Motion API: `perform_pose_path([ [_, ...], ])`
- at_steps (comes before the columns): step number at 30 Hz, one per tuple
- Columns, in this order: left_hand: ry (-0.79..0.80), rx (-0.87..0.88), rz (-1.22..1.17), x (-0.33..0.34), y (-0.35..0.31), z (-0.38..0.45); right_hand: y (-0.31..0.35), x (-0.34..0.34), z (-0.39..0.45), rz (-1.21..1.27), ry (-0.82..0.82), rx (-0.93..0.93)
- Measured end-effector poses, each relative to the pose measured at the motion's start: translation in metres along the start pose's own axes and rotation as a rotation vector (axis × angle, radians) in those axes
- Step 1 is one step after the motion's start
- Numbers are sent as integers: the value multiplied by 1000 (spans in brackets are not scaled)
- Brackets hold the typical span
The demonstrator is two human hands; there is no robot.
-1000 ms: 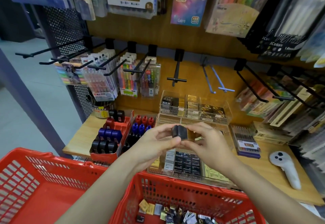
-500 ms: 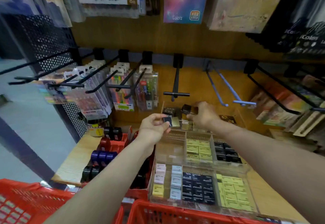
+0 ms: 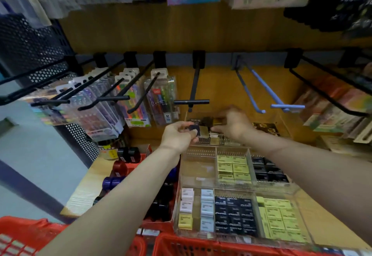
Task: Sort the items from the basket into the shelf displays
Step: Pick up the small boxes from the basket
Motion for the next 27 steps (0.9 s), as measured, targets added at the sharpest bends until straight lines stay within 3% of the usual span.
perform_pose_path([
  [6, 18, -29, 22, 2, -7, -7, 7, -10, -3, 11, 114, -46],
  [13, 15, -37, 39, -2, -7, -6, 14, -4, -5, -100, -33, -134],
  [17, 20, -35, 35, -2, -8, -6, 10, -2, -4, -138, 75, -129],
  [21, 8, 15, 82, 6, -18, 1, -7, -25, -9, 150, 34, -118],
  [23, 1, 84, 165, 16, -24, 6, -9, -30, -18, 240, 56, -180],
  [27, -41, 233, 542, 31, -26, 15, -4, -24, -31, 134, 80, -254],
])
Point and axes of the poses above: each hand's wrist, its own z-axis towards the middle knuckle, its own x-axis out of the palm, y = z × x, the point moved 3 cm from there along z, towards the middle knuckle, and after that the axes turned 9 degrees about -y, right-handed, at the moved point
